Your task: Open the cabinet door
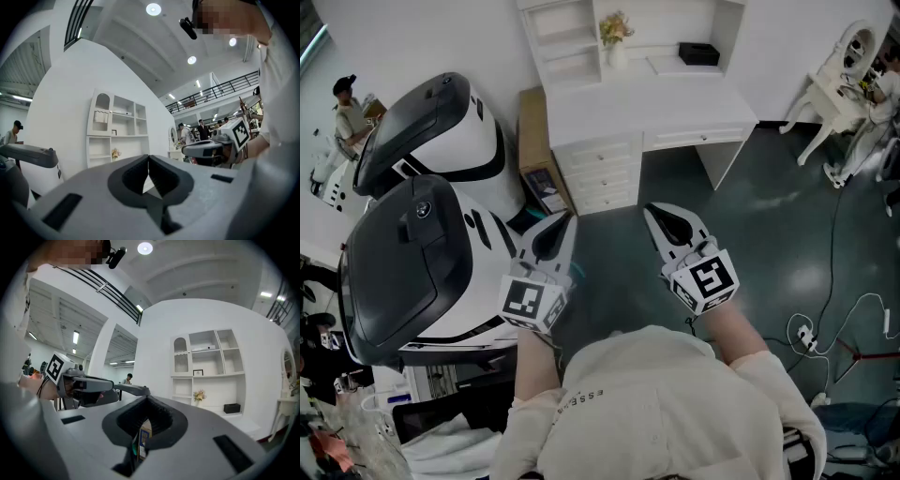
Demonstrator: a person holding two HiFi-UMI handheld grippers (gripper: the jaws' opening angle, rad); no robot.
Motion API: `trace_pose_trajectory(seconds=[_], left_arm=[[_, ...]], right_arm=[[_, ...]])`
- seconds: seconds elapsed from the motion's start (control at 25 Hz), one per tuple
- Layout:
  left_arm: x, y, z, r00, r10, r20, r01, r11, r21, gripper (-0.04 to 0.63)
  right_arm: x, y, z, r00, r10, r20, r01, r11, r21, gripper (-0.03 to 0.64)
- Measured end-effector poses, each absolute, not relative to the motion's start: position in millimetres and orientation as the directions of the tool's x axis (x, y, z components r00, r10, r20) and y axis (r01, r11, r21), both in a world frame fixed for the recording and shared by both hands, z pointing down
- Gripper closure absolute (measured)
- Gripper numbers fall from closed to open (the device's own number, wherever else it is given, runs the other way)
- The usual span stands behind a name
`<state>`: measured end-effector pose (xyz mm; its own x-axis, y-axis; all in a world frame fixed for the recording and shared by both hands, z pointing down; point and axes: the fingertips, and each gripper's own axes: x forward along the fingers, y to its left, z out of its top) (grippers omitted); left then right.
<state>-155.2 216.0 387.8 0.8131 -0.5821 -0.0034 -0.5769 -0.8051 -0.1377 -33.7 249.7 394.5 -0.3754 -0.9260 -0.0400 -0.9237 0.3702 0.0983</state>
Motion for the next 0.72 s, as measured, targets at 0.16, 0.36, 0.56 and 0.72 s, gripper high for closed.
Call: trace_pose_trajectory(seconds=[0.16, 0.36, 0.56, 0.72], left_arm=[[-158.1, 214.3, 389.3, 0.813, -0.583, -0.004, -0.578, -0.805, -0.133, 0.594], [-159.9, 210.7, 389.7, 0.815, -0.579, -0.003, -0.575, -0.809, -0.126, 0.594], [-164.3, 208.6, 395.8, 0.824, -0.566, 0.008, -0.561, -0.820, -0.113, 0.594], [-163.9, 207.2, 409.3, 0.852, -0.522, 0.033, -0.515, -0.849, -0.117, 0.594]], right_arm=[[-35.9, 248.2, 395.8, -0.375, -0.926, -0.037, -0.924, 0.370, 0.098, 0.603], [-34.9, 244.4, 396.0, -0.362, -0.932, -0.034, -0.930, 0.358, 0.083, 0.603], [-34.6, 240.5, 402.2, -0.333, -0.943, -0.017, -0.942, 0.332, 0.056, 0.603], [-40.0, 234.7, 410.1, -0.313, -0.950, -0.002, -0.949, 0.313, 0.040, 0.603]])
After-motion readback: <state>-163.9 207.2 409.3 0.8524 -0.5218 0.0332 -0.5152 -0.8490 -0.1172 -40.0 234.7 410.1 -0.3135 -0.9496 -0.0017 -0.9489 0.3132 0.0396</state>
